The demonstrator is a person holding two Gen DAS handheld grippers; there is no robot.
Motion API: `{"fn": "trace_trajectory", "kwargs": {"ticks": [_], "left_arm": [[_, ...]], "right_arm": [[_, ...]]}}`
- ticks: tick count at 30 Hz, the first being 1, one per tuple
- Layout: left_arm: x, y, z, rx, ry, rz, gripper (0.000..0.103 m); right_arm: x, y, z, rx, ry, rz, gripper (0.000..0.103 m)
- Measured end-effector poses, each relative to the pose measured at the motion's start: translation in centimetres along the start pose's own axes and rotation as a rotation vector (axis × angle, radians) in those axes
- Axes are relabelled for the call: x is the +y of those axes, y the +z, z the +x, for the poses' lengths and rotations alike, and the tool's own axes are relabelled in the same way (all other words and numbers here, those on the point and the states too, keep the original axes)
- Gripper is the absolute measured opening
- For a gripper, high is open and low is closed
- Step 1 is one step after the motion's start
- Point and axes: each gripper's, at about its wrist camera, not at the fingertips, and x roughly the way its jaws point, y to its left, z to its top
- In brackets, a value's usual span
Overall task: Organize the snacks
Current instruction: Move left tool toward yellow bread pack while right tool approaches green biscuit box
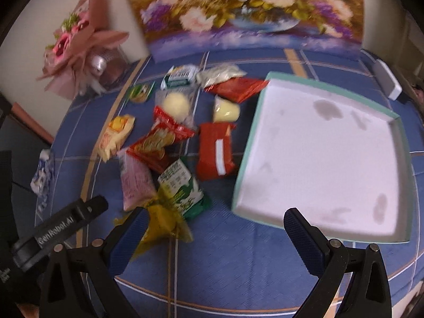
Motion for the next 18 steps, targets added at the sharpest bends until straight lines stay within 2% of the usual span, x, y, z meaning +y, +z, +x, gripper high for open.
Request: {"fn": "trace_trajectory", "kwargs": {"ticks": [6, 11, 18], "left_arm": [[-1.1, -0.4, 1.5, 0.071, -0.069, 0.013, 0.103], [-2.8, -0.8, 2.4, 0.11, -0.112, 0.052, 0.103], [-4.2, -1.4, 4.0, 0.173, -0.116, 0.089, 0.101]], "right_arm": [[-1.3, -0.2, 0.8, 0.042, -0.058, 0.038, 0.103], [-2.7, -0.1, 0.2, 0.028, -0.125, 0.061, 0.103], [-3.7, 0.2, 0.0, 0.024, -0.169, 0.095, 0.103]]}}
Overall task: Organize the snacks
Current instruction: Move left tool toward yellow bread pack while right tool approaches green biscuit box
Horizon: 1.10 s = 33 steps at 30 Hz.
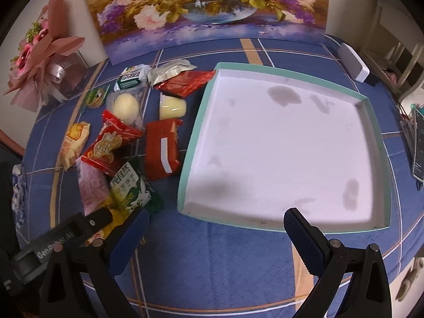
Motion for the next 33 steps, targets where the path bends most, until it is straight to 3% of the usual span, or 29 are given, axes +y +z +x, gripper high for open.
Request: {"fn": "trace_trajectory", "kwargs": {"ticks": [3, 14, 23, 33], "left_arm": [[0.1, 0.0, 0.4, 0.016, -0.046, -0.02, 0.084], [3.3, -0.3, -0.3, -0.006, -0.022, -0.12, 0.081], [7.1, 0.1, -0.9, -0.042, 0.01, -0.268, 0.081], [8.5, 0.4, -0.5, -0.038, 0.003, -0.292, 0.081]], "right_arm": [[0.1, 0.2, 0.0, -0.009, 0.006, -0.001, 0.103], [2.6, 1.0, 0.5, -0.026, 0.078, -0.041, 0.103], [6.2, 1.1, 1.3, -0.021, 0.134, -0.151, 0.09], [9.4, 0.6, 3.5, 0.031, 0.136, -0.286, 0.076]]}}
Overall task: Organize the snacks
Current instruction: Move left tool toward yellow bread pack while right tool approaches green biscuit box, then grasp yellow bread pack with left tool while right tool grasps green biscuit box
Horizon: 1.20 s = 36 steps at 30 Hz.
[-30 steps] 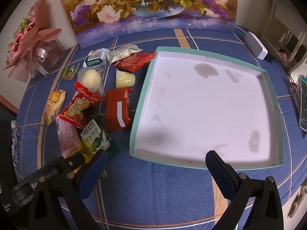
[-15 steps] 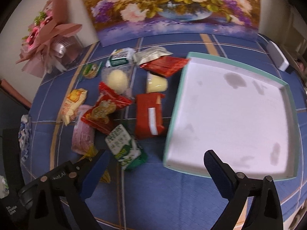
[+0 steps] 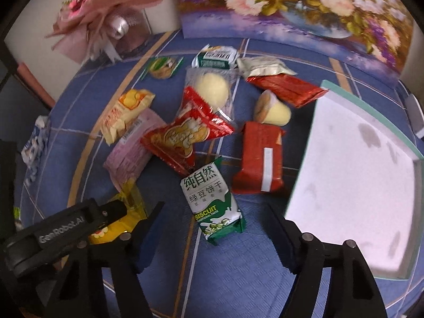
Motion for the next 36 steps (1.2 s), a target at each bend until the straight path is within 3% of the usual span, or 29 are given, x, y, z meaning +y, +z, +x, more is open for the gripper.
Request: {"fn": "trace_trajectory", "kwargs": {"ticks": [9, 21, 32, 36], "left_arm": [[-0.6, -0.5, -0.4, 0.0, 0.017, 0.006, 0.082], [-2.6, 0.1, 2.4, 0.028, 0.034, 0.015, 0.084], [-4.1, -0.1, 2.9, 0.008, 0.086, 0.06, 0.083], [-4.1, -0.2, 2.3, 0.012, 0.073, 0.058, 0.079]], "right_arm": [[0.0, 0.4, 3.4, 0.085, -0.017, -0.01, 0.058], [0.3, 0.4, 4.8, 0.075, -0.096, -0.083, 0.057], [1.1, -0.7, 4.7, 0.058, -0.106, -0.098, 0.057], [1.7, -0.6, 5.3, 0.053, -0.093, -0.088, 0.047]]}}
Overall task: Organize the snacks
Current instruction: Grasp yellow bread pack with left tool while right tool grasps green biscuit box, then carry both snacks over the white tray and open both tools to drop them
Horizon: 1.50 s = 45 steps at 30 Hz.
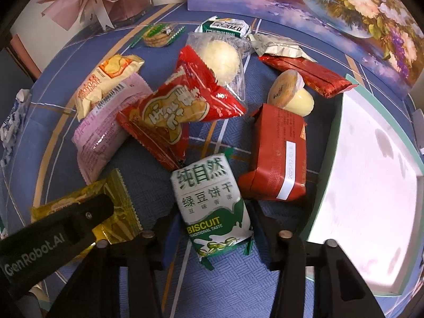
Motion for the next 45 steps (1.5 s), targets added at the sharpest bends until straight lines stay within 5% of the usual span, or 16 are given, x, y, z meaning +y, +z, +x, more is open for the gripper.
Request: {"fn": "trace_trajectory", "kwargs": {"ticks": [12, 23, 35, 45], "left_arm": [[0.3, 0.3, -2.6, -0.03, -0.026, 0.005, 0.076], [-1.1, 0.2, -7.1, -0.163, -0.08, 0.03, 0.075], [-10.3, -1.8, -8.3, -0.225, -0.149, 0.307, 0.075], [-19.5, -4.7, -6.3, -0.198, -0.201, 0.541, 0.075]], "right_arm": [[-1.1, 1.0, -2.7, -0.025, 0.063, 0.064, 0.043], [-4.0, 1.6, -8.0, -0.122, 0.077, 0.181, 0.043], [-13.1, 0.6, -8.8, -0.098, -0.009, 0.425, 0.043], [-20.6, -1.1, -8.2, -0.069, -0.047, 0.635, 0.043]]}}
